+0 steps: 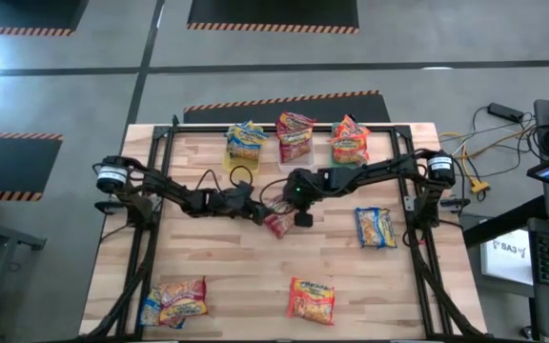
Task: Sort Maruchan noodles
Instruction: Put the right red noodle pack into the white bin
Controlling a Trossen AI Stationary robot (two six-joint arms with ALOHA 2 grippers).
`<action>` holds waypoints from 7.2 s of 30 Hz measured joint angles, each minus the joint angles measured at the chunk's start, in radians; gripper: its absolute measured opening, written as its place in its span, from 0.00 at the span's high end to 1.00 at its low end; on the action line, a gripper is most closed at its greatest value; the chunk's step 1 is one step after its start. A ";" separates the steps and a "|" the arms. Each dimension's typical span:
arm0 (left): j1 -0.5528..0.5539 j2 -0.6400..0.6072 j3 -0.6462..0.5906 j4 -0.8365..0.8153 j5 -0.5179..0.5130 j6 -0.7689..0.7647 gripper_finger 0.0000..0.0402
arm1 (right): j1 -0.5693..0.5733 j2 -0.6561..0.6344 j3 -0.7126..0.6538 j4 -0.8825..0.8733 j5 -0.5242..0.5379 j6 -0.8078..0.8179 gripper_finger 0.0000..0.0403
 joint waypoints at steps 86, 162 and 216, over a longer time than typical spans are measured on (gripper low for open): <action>0.126 0.169 0.236 0.134 0.494 1.194 1.00 | -0.138 -0.137 0.222 -0.474 -0.498 0.272 0.56; 0.204 0.050 0.377 -0.071 0.298 1.005 0.57 | -0.148 -0.140 0.228 -0.675 -0.275 0.179 0.98; 0.207 -0.064 -0.075 0.468 0.129 0.796 0.57 | -0.507 0.096 0.383 -0.246 -0.182 -0.054 0.98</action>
